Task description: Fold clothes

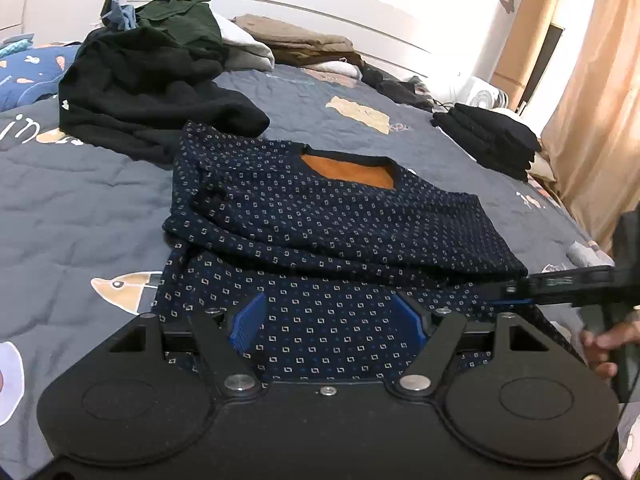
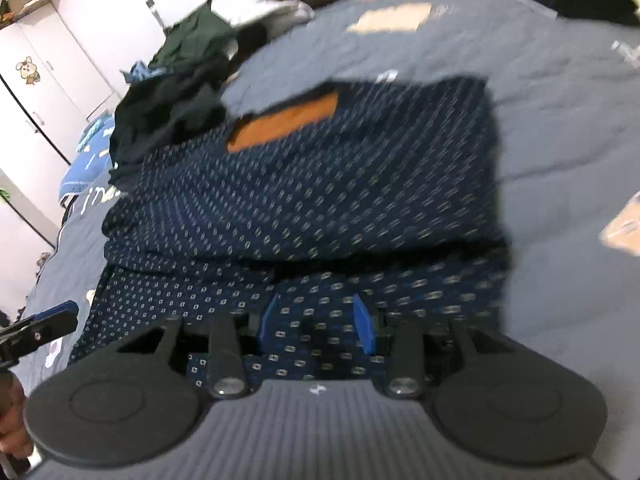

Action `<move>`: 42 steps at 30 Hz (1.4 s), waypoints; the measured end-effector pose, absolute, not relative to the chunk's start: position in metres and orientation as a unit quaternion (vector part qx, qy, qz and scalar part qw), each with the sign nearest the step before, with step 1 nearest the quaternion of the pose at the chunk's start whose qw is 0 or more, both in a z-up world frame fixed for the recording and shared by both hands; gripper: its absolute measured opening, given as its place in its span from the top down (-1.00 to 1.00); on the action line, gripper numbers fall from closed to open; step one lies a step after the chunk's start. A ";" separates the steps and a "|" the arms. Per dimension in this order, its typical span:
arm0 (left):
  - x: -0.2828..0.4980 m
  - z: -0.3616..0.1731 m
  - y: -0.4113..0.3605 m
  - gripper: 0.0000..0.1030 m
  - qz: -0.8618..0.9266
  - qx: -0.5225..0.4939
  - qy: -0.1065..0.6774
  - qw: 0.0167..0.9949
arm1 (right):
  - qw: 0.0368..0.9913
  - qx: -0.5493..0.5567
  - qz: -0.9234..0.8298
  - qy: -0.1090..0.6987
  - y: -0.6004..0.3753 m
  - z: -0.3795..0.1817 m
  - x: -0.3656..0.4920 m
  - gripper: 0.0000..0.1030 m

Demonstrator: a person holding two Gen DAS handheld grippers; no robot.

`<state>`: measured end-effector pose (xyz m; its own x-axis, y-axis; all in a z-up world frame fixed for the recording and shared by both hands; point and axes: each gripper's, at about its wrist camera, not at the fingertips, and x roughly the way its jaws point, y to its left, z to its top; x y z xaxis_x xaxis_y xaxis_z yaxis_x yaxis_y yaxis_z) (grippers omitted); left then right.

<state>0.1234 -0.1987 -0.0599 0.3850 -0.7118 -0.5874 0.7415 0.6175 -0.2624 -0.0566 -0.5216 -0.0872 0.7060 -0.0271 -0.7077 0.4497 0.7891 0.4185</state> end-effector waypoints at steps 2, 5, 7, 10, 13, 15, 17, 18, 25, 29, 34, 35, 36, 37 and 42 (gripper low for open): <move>0.123 -0.062 -0.200 -0.35 -0.436 0.021 0.344 0.831 | 0.876 0.290 -0.148 0.357 -0.519 -0.093 -0.049 0.22; 0.123 -0.064 -0.202 -0.35 -0.435 0.022 0.348 0.831 | 0.882 0.284 -0.168 0.336 -0.517 -0.093 -0.048 0.22; 0.122 -0.066 -0.204 -0.35 -0.436 0.024 0.350 0.829 | 0.887 0.270 -0.183 0.327 -0.517 -0.090 -0.046 0.21; 0.118 -0.066 -0.206 -0.35 -0.438 0.028 0.350 0.828 | 0.895 0.238 -0.207 0.315 -0.514 -0.089 -0.041 0.21; 0.115 -0.066 -0.206 -0.36 -0.442 0.029 0.349 0.826 | 0.895 0.237 -0.226 0.303 -0.518 -0.087 -0.038 0.20; 0.115 -0.065 -0.206 -0.36 -0.442 0.027 0.349 0.826 | 0.898 0.241 -0.235 0.283 -0.519 -0.081 -0.040 0.20; 0.115 -0.065 -0.206 -0.37 -0.442 0.026 0.348 0.827 | 0.908 0.229 -0.245 0.252 -0.517 -0.070 -0.044 0.20; 0.115 -0.066 -0.208 -0.38 -0.442 0.028 0.345 0.827 | 0.912 0.227 -0.247 0.237 -0.517 -0.066 -0.046 0.20; 0.086 -0.075 -0.255 -0.29 -0.516 0.115 0.285 0.799 | 0.904 0.251 -0.252 0.240 -0.529 -0.079 -0.045 0.18; 0.076 -0.084 -0.297 0.24 -0.549 0.136 0.281 0.776 | 0.903 0.265 -0.250 0.228 -0.534 -0.080 -0.051 0.18; 0.088 -0.097 -0.344 0.31 -0.549 0.124 0.310 0.766 | 0.900 0.255 -0.235 0.265 -0.537 -0.078 -0.052 0.17; 0.089 -0.100 -0.350 0.31 -0.548 0.126 0.312 0.766 | 0.900 0.248 -0.229 0.277 -0.538 -0.077 -0.053 0.17; 0.091 -0.101 -0.354 0.31 -0.547 0.128 0.313 0.766 | 0.901 0.239 -0.223 0.286 -0.538 -0.076 -0.054 0.17; 0.091 -0.102 -0.355 0.31 -0.546 0.129 0.313 0.766 | 0.902 0.227 -0.217 0.296 -0.538 -0.074 -0.055 0.17; 0.092 -0.107 -0.364 0.31 -0.545 0.138 0.308 0.768 | 0.908 0.147 -0.195 0.340 -0.529 -0.065 -0.059 0.17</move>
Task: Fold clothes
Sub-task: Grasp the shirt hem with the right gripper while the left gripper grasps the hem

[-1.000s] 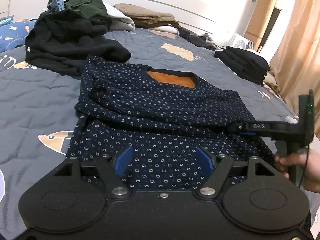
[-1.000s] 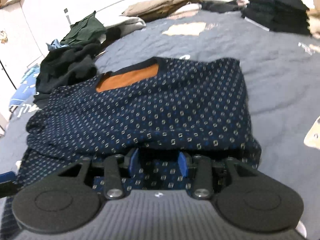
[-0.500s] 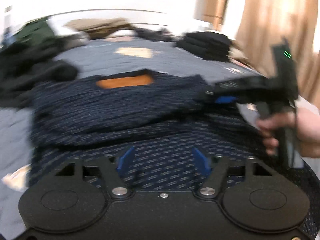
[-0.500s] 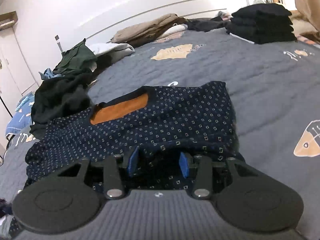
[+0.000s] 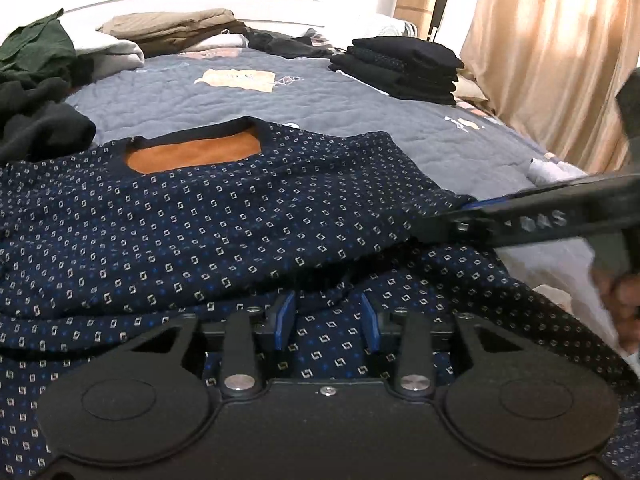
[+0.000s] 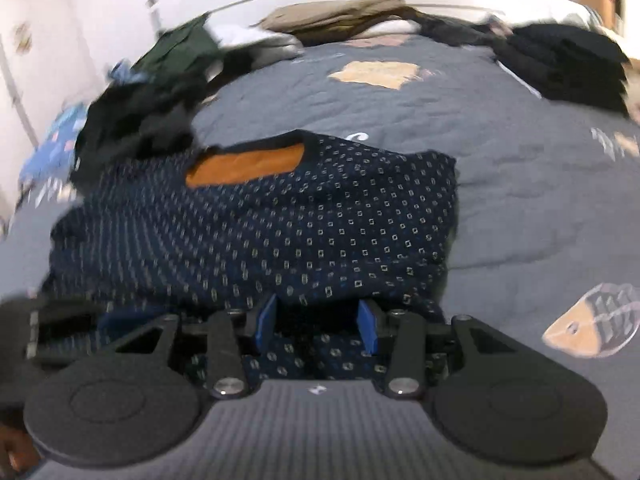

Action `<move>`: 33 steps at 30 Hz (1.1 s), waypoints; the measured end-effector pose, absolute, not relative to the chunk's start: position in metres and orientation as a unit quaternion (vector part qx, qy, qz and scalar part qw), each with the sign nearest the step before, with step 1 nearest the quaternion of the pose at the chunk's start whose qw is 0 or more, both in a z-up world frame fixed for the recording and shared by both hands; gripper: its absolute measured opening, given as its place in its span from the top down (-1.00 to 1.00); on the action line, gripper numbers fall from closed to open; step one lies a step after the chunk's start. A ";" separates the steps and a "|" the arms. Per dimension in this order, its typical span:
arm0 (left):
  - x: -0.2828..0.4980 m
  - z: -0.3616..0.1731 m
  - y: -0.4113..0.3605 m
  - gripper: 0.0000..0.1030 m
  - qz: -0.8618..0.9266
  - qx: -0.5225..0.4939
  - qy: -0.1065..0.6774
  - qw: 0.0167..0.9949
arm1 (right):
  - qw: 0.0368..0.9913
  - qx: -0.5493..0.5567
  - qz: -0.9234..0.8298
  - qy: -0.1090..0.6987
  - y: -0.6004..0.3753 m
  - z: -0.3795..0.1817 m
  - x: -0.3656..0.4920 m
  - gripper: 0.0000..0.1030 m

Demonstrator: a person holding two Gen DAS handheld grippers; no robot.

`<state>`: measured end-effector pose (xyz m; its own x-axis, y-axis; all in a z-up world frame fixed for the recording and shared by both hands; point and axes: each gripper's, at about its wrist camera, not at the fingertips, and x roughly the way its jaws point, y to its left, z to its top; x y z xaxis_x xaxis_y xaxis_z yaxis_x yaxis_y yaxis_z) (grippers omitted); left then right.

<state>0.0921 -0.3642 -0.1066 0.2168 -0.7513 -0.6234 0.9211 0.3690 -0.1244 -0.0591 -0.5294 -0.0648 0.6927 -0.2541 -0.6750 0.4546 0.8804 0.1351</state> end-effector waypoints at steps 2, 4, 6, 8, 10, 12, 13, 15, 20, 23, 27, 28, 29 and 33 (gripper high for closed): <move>0.090 -0.109 -0.370 0.31 -0.543 0.147 0.301 0.770 | 0.910 0.123 -0.198 0.343 -0.525 -0.063 -0.060 0.17; 0.089 -0.108 -0.375 0.31 -0.545 0.145 0.300 0.769 | 0.912 0.123 -0.196 0.339 -0.525 -0.064 -0.062 0.16; 0.088 -0.109 -0.381 0.31 -0.549 0.140 0.304 0.766 | 0.910 0.191 -0.187 0.316 -0.536 -0.071 -0.064 0.15; 0.089 -0.111 -0.386 0.31 -0.548 0.134 0.310 0.765 | 0.899 0.272 -0.187 0.287 -0.551 -0.083 -0.069 0.15; 0.091 -0.112 -0.391 0.31 -0.546 0.127 0.316 0.765 | 0.884 0.343 -0.190 0.255 -0.565 -0.095 -0.076 0.15; 0.094 -0.113 -0.394 0.31 -0.542 0.113 0.321 0.768 | 0.874 0.378 -0.205 0.224 -0.572 -0.101 -0.086 0.16; 0.096 -0.114 -0.396 0.31 -0.540 0.106 0.323 0.770 | 0.870 0.392 -0.215 0.207 -0.575 -0.103 -0.091 0.18; 0.099 -0.114 -0.398 0.31 -0.535 0.091 0.329 0.773 | 0.861 0.415 -0.224 0.190 -0.580 -0.106 -0.097 0.26; 0.101 -0.115 -0.410 0.52 -0.529 0.078 0.324 0.781 | 0.851 0.436 -0.226 0.187 -0.583 -0.112 -0.096 0.58; 0.083 -0.115 -0.418 0.70 -0.542 0.126 0.280 0.782 | 0.850 0.444 -0.225 0.172 -0.584 -0.108 -0.101 0.66; 0.054 -0.115 -0.421 0.70 -0.571 0.188 0.223 0.768 | 0.850 0.452 -0.224 0.150 -0.588 -0.101 -0.105 0.74; 0.050 -0.116 -0.419 0.70 -0.574 0.197 0.212 0.766 | 0.849 0.456 -0.224 0.146 -0.589 -0.100 -0.106 0.75; 0.045 -0.115 -0.417 0.70 -0.577 0.207 0.198 0.765 | 0.848 0.459 -0.223 0.143 -0.589 -0.099 -0.106 0.75; 0.034 -0.115 -0.410 0.59 -0.581 0.239 0.171 0.759 | 0.850 0.461 -0.218 0.131 -0.589 -0.095 -0.106 0.75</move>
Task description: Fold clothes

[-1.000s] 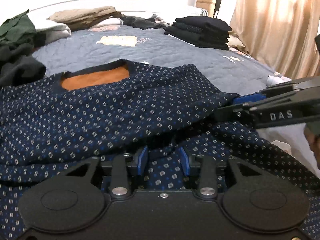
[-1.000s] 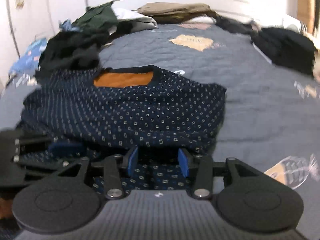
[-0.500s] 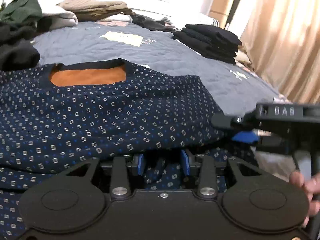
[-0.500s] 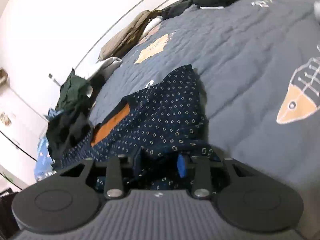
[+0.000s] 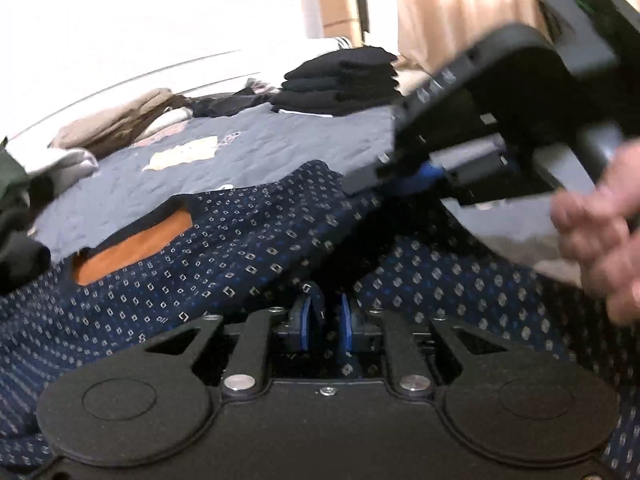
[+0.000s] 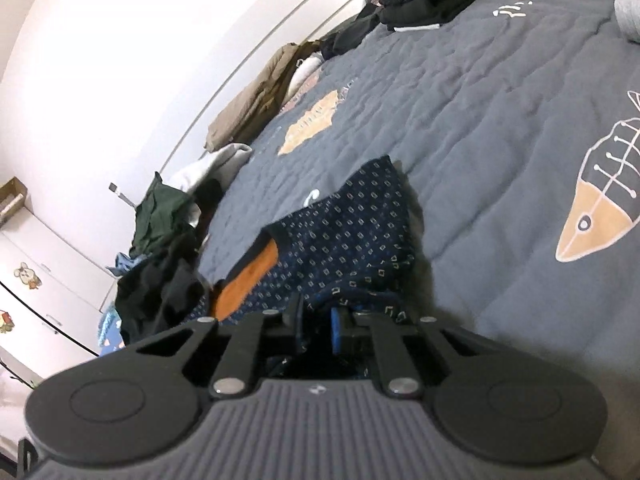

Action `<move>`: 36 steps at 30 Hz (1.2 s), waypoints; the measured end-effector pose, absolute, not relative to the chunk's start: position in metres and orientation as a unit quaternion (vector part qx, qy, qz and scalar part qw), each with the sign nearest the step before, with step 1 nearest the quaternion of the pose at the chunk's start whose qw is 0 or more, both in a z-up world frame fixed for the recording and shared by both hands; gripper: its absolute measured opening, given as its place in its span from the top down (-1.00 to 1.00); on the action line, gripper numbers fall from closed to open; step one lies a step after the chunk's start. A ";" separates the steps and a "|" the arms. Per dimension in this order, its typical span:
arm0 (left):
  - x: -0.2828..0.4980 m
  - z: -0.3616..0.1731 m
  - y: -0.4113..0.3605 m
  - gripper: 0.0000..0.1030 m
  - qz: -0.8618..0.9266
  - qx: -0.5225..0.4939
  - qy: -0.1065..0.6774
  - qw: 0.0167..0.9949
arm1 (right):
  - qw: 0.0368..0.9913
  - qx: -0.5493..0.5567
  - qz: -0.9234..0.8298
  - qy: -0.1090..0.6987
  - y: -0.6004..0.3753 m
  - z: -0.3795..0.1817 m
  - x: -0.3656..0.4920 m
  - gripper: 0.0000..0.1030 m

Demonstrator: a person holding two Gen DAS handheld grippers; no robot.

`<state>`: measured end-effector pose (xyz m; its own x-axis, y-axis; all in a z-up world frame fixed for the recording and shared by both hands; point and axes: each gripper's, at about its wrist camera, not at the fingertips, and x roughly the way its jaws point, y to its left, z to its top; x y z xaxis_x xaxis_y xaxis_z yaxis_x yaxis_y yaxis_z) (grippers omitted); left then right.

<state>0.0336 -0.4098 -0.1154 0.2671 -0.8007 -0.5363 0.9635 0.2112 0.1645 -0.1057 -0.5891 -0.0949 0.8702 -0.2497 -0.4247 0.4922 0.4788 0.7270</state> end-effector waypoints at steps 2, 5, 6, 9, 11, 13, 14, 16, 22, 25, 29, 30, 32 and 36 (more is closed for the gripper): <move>0.038 -0.116 -0.406 0.52 -0.574 0.229 0.191 0.763 | 0.851 0.461 -0.216 0.128 -0.588 -0.093 -0.104 0.75; 0.048 -0.114 -0.401 0.35 -0.559 0.199 0.229 0.772 | 0.853 0.461 -0.215 0.121 -0.587 -0.091 -0.105 0.75; 0.054 -0.112 -0.398 0.27 -0.554 0.177 0.242 0.776 | 0.853 0.461 -0.215 0.117 -0.588 -0.090 -0.105 0.75; 0.073 -0.109 -0.395 0.08 -0.537 0.114 0.283 0.786 | 0.856 0.459 -0.212 0.110 -0.587 -0.088 -0.104 0.75; 0.085 -0.109 -0.401 0.08 -0.534 0.083 0.313 0.781 | 0.858 0.457 -0.209 0.108 -0.586 -0.086 -0.104 0.75; 0.095 -0.110 -0.411 0.05 -0.537 0.064 0.347 0.766 | 0.859 0.457 -0.207 0.106 -0.585 -0.085 -0.104 0.75; 0.098 -0.111 -0.416 0.05 -0.534 0.058 0.354 0.765 | 0.859 0.457 -0.207 0.105 -0.585 -0.085 -0.104 0.75; 0.103 -0.112 -0.424 0.05 -0.529 0.045 0.369 0.763 | 0.859 0.457 -0.207 0.103 -0.585 -0.085 -0.104 0.75; 0.099 -0.112 -0.445 0.68 -0.529 0.050 0.340 0.776 | 0.857 0.461 -0.208 0.099 -0.586 -0.086 -0.106 0.76; 0.056 -0.109 -0.443 0.68 -0.570 0.154 0.229 0.774 | 0.856 0.464 -0.208 0.096 -0.588 -0.085 -0.107 0.76; 0.011 -0.118 -0.438 0.64 -0.597 0.270 0.130 0.744 | 0.855 0.464 -0.209 0.099 -0.588 -0.085 -0.107 0.75; 0.009 -0.119 -0.435 0.60 -0.599 0.278 0.124 0.740 | 0.857 0.460 -0.209 0.103 -0.588 -0.084 -0.107 0.75; 0.007 -0.119 -0.428 0.35 -0.604 0.283 0.118 0.736 | 0.861 0.449 -0.209 0.115 -0.588 -0.081 -0.105 0.75; 0.007 -0.108 -0.409 0.08 -0.609 0.276 0.125 0.733 | 0.871 0.422 -0.206 0.142 -0.585 -0.073 -0.102 0.72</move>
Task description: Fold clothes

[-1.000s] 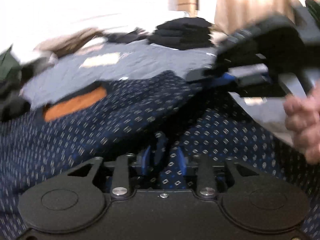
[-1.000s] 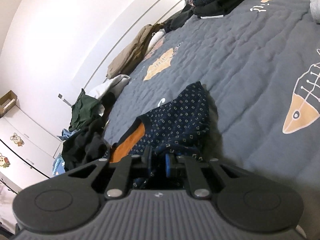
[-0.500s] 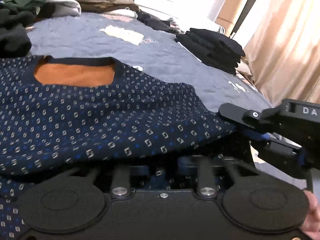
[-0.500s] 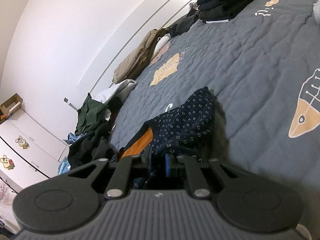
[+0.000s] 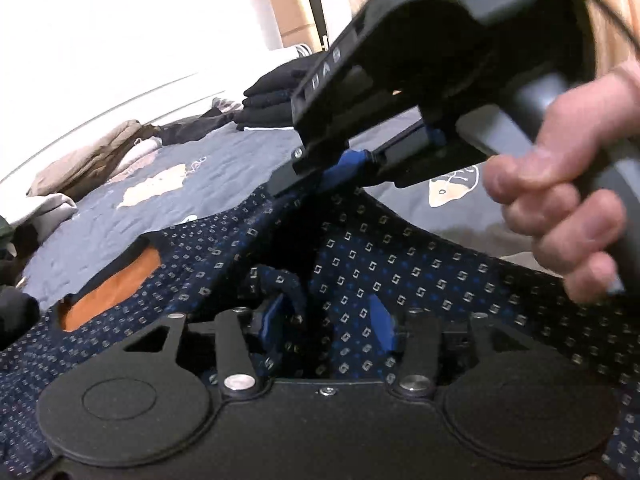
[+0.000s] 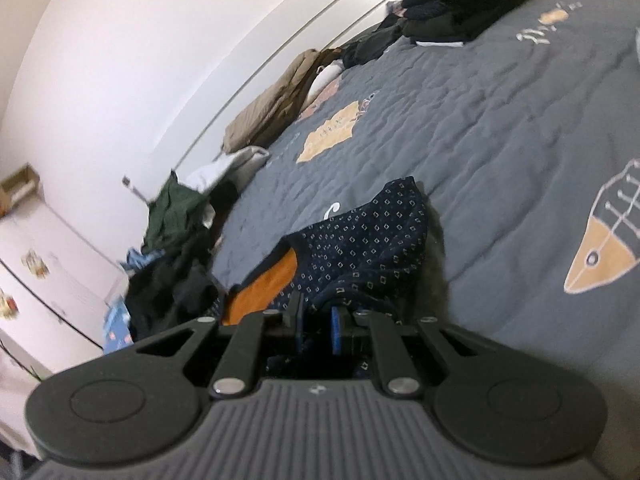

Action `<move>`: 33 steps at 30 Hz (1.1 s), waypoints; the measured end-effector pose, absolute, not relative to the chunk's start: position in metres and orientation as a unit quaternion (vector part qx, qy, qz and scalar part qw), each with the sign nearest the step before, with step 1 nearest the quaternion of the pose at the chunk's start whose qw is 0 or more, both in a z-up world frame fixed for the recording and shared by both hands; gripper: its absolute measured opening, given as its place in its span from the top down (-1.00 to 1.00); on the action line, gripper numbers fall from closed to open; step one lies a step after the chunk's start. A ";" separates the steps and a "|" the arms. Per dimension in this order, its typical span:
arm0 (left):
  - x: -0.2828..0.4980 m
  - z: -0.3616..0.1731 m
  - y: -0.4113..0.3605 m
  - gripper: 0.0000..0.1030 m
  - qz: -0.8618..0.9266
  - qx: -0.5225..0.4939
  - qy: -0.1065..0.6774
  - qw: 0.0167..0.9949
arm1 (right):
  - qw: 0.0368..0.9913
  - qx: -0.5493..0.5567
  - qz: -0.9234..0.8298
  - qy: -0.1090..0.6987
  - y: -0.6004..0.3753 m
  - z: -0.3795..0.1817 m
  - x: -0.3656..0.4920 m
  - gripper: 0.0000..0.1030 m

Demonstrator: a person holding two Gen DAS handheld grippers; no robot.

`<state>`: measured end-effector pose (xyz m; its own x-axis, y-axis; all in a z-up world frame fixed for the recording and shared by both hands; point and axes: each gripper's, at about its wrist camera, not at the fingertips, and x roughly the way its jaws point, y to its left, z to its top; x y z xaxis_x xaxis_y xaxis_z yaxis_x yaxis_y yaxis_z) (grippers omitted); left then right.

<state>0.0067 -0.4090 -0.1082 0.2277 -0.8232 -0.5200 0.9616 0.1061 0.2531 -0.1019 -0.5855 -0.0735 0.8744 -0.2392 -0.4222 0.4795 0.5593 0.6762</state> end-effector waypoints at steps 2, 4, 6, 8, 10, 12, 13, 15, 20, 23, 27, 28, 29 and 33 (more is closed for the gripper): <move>0.009 -0.103 -0.398 -0.01 -0.607 0.271 0.137 0.734 | 0.881 0.395 -0.202 0.166 -0.582 -0.067 -0.099 0.71; 0.012 -0.098 -0.383 -0.04 -0.600 0.262 0.148 0.741 | 0.894 0.352 -0.196 0.195 -0.575 -0.057 -0.095 0.71; 0.018 -0.091 -0.367 -0.15 -0.588 0.245 0.167 0.753 | 0.912 0.298 -0.177 0.220 -0.563 -0.046 -0.092 0.70; 0.027 -0.083 -0.349 -0.15 -0.576 0.221 0.192 0.763 | 0.927 0.232 -0.156 0.249 -0.546 -0.036 -0.088 0.67; 0.034 -0.076 -0.328 -0.15 -0.563 0.199 0.214 0.773 | 0.936 0.177 -0.138 0.272 -0.530 -0.029 -0.084 0.67; 0.037 -0.069 -0.304 -0.17 -0.554 0.178 0.231 0.780 | 0.938 0.126 -0.116 0.303 -0.513 -0.029 -0.078 0.67; 0.038 -0.065 -0.292 -0.18 -0.550 0.168 0.238 0.783 | 0.937 0.101 -0.112 0.316 -0.505 -0.031 -0.073 0.67; 0.037 -0.060 -0.271 -0.21 -0.546 0.147 0.246 0.787 | 0.931 0.066 -0.115 0.341 -0.494 -0.041 -0.065 0.67; 0.039 -0.052 -0.232 -0.28 -0.535 0.086 0.258 0.800 | 0.912 0.011 -0.141 0.386 -0.484 -0.066 -0.051 0.67; 0.042 -0.049 -0.228 -0.28 -0.535 0.073 0.261 0.801 | 0.909 0.011 -0.172 0.379 -0.489 -0.072 -0.047 0.61; 0.048 -0.051 -0.225 -0.28 -0.536 0.056 0.266 0.799 | 0.916 0.050 -0.183 0.353 -0.497 -0.073 -0.043 0.44; 0.048 -0.054 -0.222 -0.28 -0.536 0.054 0.269 0.799 | 0.917 0.045 -0.187 0.349 -0.494 -0.074 -0.040 0.35; 0.049 -0.055 -0.221 -0.28 -0.535 0.053 0.272 0.798 | 0.917 0.034 -0.197 0.346 -0.492 -0.075 -0.037 0.30; 0.050 -0.057 -0.218 -0.28 -0.533 0.051 0.274 0.799 | 0.910 0.001 -0.240 0.339 -0.483 -0.085 -0.024 0.22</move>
<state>0.0504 -0.2175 -0.0566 0.2827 -0.8238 -0.4913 0.8794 0.4272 -0.2104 -0.0239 -0.4833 -0.0849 0.6545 -0.4364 -0.6175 0.4378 0.8845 -0.1610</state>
